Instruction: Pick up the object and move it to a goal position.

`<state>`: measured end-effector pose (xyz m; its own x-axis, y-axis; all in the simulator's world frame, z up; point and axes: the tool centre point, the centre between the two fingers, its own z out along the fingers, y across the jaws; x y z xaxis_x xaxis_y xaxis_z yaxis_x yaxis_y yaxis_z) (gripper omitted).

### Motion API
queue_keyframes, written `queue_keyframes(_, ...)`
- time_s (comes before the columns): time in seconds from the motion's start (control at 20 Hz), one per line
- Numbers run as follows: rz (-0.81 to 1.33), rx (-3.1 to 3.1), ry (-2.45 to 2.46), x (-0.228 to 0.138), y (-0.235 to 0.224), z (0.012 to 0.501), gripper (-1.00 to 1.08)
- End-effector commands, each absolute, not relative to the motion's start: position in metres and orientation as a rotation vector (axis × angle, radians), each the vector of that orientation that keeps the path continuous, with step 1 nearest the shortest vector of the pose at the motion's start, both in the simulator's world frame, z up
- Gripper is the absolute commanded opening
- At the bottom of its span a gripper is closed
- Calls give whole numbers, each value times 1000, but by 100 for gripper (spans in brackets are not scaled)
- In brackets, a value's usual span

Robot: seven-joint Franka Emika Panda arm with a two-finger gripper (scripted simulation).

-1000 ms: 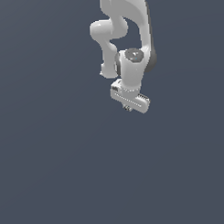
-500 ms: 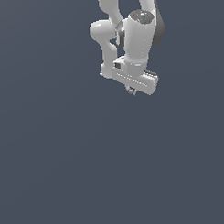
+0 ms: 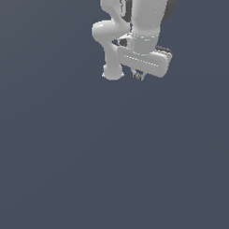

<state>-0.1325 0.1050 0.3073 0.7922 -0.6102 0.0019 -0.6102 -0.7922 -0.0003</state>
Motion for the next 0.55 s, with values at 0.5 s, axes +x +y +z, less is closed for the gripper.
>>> queue_keyframes(0.5, 0, 2974, -1011, -136, 111, 345, -100)
